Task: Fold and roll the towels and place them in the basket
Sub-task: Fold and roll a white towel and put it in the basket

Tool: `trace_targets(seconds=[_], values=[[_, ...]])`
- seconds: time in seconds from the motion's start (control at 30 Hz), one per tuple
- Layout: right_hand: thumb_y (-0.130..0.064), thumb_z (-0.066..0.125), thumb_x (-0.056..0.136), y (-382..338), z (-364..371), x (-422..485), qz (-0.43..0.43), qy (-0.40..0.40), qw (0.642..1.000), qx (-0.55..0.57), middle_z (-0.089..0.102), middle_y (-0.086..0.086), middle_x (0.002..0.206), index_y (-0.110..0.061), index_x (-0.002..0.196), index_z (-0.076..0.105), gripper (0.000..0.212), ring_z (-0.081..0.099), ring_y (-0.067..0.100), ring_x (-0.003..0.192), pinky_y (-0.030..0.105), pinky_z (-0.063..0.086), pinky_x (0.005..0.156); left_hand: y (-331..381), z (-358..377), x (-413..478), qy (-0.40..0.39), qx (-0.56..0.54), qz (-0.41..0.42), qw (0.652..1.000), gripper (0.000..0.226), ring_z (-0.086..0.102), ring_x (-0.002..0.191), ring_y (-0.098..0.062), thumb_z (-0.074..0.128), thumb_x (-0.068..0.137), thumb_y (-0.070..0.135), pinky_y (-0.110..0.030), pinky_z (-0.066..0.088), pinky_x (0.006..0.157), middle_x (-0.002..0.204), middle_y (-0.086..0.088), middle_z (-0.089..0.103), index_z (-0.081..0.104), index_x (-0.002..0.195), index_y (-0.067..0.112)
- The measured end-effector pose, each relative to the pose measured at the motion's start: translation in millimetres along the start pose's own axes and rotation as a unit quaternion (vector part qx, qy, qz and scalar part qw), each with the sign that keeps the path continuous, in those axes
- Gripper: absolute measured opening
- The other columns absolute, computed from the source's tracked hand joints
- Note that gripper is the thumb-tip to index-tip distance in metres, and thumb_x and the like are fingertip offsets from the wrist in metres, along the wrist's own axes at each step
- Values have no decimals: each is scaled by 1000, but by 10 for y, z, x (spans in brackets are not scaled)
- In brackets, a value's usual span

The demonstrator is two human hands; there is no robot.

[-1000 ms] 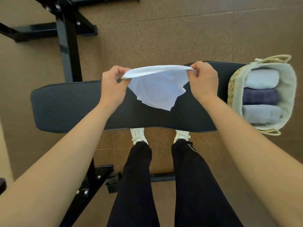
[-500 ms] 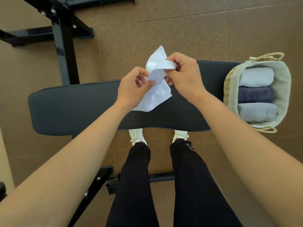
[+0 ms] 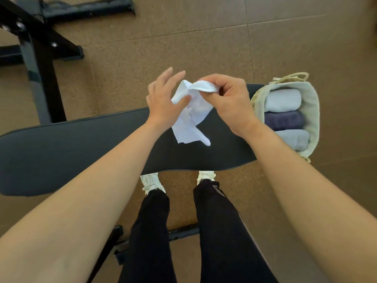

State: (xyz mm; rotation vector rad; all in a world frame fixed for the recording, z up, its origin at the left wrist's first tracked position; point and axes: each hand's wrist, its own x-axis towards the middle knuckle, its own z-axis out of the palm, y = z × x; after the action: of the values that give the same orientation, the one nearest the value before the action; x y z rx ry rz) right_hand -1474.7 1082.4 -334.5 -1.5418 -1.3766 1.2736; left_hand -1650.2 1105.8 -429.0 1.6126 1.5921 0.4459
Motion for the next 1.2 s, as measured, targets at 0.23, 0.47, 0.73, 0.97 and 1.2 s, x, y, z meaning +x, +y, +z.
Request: trace_targets(seconds=[0.23, 0.47, 0.73, 0.97, 1.2], values=[[-7, 65, 95, -4, -387, -45, 16, 16, 998, 65, 69, 3, 88, -5, 99, 73, 10, 62, 7, 80, 19, 48, 65, 249, 148, 207, -165, 9, 1, 986, 7, 54, 114, -22, 53, 96, 44, -47, 37, 108, 93, 20, 62, 56, 91, 40], [-7, 55, 100, 267, -686, 49, 62, 133, 962, 230, 61, 8, 93, -7, 98, 66, 12, 60, 22, 91, 37, 55, 79, -192, -8, 18, -220, 285, -21, 933, 14, 42, 121, -28, 50, 100, 30, -46, 28, 98, 107, 4, 55, 64, 99, 26], [0, 48, 100, 734, -509, 293, 188, 248, 909, 278, 61, 8, 93, -9, 91, 62, 18, 61, 21, 96, 40, 58, 97, -551, -714, -4, -101, 186, -173, 962, 14, 58, 101, -29, 46, 97, 22, -48, 46, 89, 95, 3, 63, 59, 97, 28], [-3, 46, 86, 735, -280, 487, 222, 294, 902, 225, 57, 4, 79, -12, 67, 60, 25, 55, 19, 87, 36, 58, 85, -276, -1153, 239, 179, 49, -44, 982, 23, 52, 79, -16, 38, 86, 6, -33, 43, 66, 84, 1, 58, 54, 87, 22], [-19, 47, 86, 896, -280, 110, 239, 252, 938, 9, 71, -2, 88, -9, 78, 70, 27, 61, 11, 90, 20, 46, 77, -677, -1008, -403, 91, 166, -47, 981, 38, 63, 105, -25, 41, 92, -3, -34, 47, 87, 110, -3, 72, 71, 109, 15]])
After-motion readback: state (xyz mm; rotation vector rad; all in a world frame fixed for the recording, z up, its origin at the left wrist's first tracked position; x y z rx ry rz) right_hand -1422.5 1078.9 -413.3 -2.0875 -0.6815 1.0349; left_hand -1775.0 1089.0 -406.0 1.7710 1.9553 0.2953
